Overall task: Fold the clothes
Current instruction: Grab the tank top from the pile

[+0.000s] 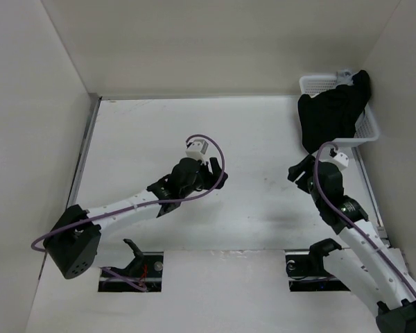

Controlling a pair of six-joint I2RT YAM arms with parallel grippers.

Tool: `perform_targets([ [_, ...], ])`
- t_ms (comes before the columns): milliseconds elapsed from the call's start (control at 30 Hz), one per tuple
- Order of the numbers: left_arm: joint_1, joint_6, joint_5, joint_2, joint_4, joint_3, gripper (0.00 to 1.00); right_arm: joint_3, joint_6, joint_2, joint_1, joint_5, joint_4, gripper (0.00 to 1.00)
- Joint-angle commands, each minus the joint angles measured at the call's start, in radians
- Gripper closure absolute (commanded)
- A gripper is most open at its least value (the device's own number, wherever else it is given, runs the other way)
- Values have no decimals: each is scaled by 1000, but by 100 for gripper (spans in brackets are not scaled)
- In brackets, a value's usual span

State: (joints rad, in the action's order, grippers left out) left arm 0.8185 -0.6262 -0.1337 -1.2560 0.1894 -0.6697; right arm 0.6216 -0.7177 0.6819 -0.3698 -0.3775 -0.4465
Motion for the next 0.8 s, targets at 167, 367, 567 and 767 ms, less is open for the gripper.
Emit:
perform_targets([
  [167, 4, -29, 66, -56, 215, 30, 39, -155, 21, 16, 171, 215, 452, 39],
  [367, 34, 5, 66, -42, 369, 131, 85, -209, 3, 164, 369, 339, 704, 96],
  [567, 23, 3, 75, -65, 389, 147, 77, -152, -5, 508, 528, 371, 1024, 45],
  [767, -5, -13, 82, -54, 421, 174, 53, -22, -19, 852, 565, 503, 1167, 35],
])
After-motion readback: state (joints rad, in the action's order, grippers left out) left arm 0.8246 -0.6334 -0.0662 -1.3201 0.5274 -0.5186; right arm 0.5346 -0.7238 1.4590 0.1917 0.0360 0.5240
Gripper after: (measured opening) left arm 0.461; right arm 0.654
